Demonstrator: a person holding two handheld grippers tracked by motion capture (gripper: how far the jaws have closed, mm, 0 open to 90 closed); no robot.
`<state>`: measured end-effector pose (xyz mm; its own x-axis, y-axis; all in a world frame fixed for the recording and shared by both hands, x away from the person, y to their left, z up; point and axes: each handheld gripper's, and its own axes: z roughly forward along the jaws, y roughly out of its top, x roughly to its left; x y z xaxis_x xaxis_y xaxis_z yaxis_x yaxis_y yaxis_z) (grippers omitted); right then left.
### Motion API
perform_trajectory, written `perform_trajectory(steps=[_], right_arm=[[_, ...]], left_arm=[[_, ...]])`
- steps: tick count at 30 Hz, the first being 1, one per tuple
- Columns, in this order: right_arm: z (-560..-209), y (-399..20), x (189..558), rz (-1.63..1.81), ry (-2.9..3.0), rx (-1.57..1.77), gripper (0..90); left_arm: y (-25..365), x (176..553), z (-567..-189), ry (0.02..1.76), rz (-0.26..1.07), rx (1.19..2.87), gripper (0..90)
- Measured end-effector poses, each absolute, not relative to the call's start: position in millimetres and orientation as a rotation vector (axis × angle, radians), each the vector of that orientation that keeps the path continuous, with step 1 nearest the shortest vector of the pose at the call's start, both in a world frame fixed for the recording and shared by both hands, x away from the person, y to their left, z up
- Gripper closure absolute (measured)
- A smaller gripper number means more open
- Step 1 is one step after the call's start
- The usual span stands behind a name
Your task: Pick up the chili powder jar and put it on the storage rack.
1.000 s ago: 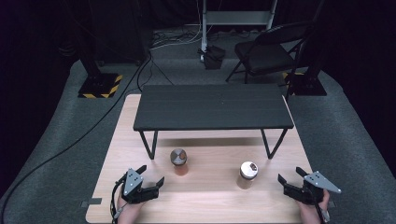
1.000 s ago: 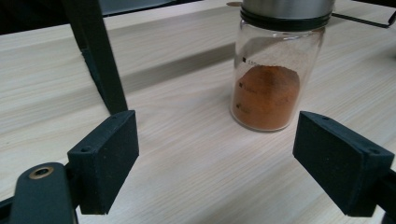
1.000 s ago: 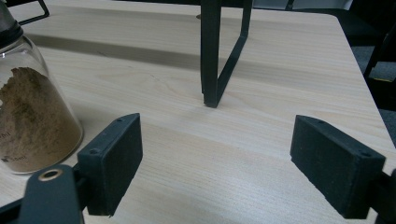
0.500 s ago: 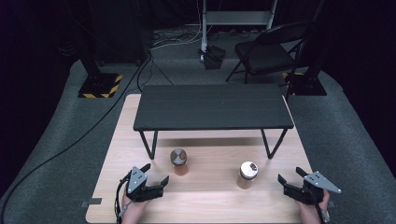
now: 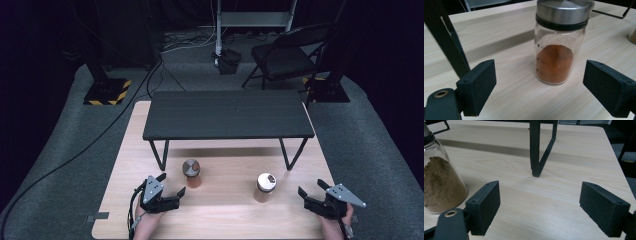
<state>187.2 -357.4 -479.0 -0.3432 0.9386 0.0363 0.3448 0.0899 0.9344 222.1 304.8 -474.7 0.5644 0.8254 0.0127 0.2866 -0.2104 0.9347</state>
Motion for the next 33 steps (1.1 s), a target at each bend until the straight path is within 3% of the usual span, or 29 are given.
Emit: perform_trajectory(steps=[33], right_arm=[[-479,-358,187,1.257,1.766,1.263,15.9]], left_arm=[[256,261,-469,0.956,0.621,1.813,15.7]])
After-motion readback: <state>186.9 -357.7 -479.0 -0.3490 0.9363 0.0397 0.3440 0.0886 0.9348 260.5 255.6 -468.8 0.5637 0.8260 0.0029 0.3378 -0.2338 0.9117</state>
